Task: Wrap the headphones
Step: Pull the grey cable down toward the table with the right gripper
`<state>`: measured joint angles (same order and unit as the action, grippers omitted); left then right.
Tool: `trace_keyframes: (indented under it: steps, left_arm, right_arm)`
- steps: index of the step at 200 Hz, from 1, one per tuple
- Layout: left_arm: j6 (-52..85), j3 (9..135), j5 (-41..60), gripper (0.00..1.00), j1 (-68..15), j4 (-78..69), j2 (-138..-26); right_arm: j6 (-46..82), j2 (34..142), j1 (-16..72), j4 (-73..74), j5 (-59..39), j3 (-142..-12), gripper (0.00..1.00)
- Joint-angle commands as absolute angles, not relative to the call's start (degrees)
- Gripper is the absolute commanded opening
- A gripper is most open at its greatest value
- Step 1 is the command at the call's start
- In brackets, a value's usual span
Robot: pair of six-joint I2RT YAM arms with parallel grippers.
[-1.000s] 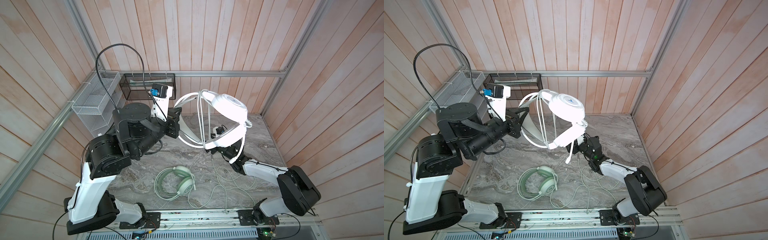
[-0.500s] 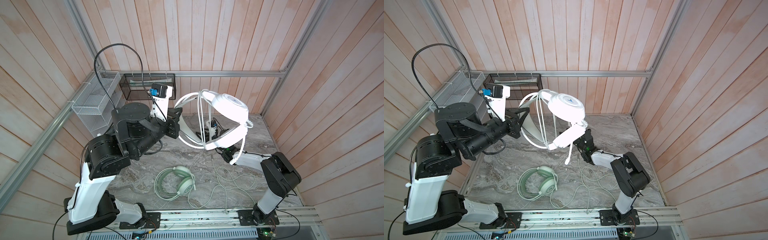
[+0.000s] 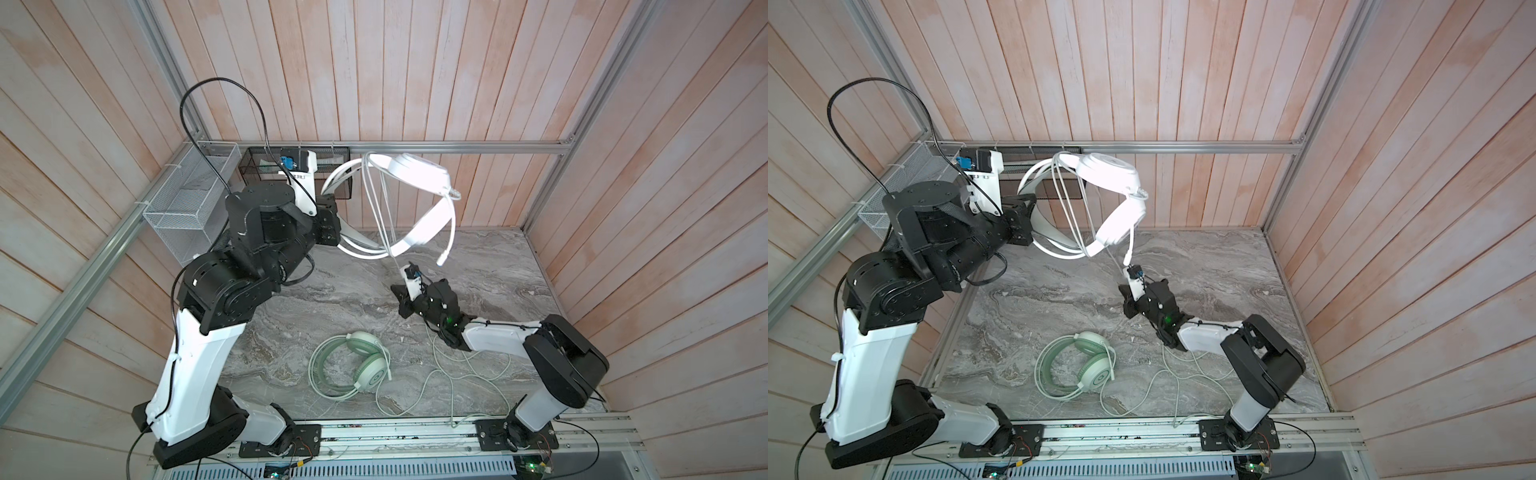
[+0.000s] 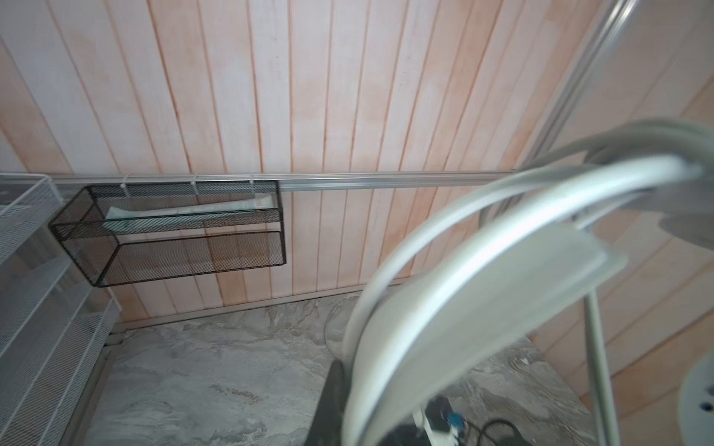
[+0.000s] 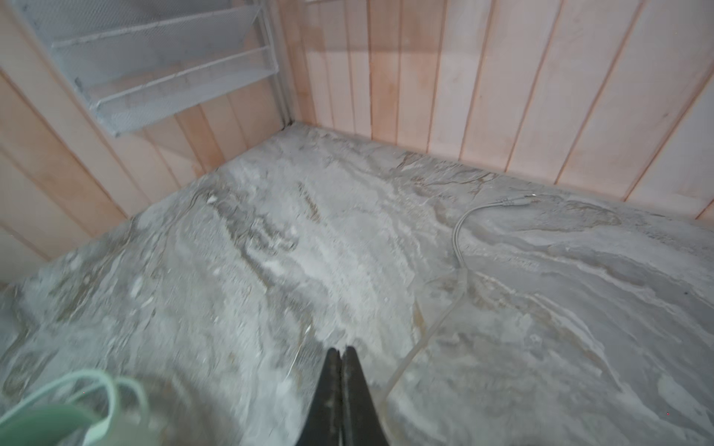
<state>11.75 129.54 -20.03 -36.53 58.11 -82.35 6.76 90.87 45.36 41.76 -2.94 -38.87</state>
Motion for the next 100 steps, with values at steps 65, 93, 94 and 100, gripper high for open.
trace_keyframes:
  steps: [65, 93, 94, 100]
  left_arm:
    - [17.6, 120.2, -15.0, 0.00, -21.9, 47.0, -89.6]
    - [16.7, 115.1, -17.9, 0.00, -21.5, 46.4, -93.5]
    - [16.6, 114.8, -18.0, 0.00, -21.5, 46.4, -93.6]
    - [16.4, 113.0, -18.5, 0.00, -21.4, 45.9, -93.9]
  right_arm:
    - [-1.2, 58.6, 63.7, 14.9, 7.6, -34.2, 0.00]
    - [-7.0, 58.6, 70.9, -2.4, 14.5, -46.6, 0.00]
    - [-7.2, 58.6, 71.1, -3.0, 14.8, -47.1, 0.00]
    - [-8.5, 58.9, 72.1, -6.6, 16.2, -50.1, 0.00]
